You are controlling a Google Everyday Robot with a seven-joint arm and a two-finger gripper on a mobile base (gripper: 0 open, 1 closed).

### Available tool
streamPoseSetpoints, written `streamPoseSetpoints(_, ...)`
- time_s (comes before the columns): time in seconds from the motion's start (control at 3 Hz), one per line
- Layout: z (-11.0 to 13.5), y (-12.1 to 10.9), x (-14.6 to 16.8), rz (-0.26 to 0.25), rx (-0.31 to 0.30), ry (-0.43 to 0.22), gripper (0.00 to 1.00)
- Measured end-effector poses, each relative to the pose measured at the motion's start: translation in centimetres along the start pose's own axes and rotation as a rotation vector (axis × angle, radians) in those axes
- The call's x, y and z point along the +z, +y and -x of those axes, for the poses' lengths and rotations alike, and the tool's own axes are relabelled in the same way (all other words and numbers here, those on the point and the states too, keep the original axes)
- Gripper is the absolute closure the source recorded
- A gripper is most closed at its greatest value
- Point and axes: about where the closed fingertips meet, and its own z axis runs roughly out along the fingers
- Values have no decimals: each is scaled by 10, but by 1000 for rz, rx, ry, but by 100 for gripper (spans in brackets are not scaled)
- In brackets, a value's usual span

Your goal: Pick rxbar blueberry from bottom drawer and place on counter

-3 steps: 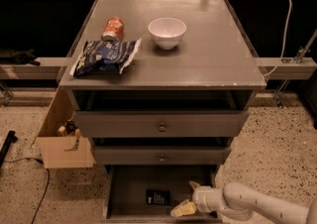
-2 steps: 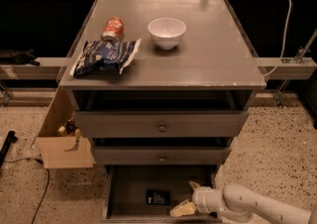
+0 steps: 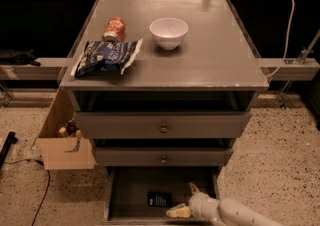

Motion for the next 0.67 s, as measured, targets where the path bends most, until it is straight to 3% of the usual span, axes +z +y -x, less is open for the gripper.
streamPoseSetpoints(0.67, -10, 2, 11, 11, 11, 20, 0)
